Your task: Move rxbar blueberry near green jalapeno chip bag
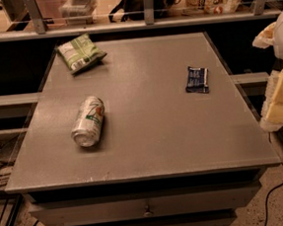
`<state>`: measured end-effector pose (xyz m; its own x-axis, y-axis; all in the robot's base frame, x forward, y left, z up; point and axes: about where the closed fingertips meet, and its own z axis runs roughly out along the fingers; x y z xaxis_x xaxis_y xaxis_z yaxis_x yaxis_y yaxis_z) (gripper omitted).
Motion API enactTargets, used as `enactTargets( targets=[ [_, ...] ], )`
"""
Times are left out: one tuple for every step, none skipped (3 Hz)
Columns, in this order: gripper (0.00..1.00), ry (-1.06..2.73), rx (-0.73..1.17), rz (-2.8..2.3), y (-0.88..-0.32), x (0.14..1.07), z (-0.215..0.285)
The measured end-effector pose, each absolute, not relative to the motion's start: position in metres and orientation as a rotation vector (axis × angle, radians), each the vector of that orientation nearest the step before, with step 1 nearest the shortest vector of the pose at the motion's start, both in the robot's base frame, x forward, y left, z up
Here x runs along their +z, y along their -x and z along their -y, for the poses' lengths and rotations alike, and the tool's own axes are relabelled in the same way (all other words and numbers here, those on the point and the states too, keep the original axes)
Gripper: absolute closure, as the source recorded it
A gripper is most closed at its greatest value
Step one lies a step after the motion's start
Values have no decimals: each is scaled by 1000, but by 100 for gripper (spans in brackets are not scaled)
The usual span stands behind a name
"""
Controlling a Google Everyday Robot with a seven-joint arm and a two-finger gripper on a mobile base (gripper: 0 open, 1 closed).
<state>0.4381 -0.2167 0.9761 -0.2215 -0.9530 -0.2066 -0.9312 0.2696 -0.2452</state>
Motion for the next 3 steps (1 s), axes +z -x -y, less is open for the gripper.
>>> enactTargets(
  targets=[
    [0,1717,-100,-2225,-439,978,216],
    [0,1658,-51,-2200,-451,971,216],
    [0,1583,26,-2170,-477,956,219]
  ],
)
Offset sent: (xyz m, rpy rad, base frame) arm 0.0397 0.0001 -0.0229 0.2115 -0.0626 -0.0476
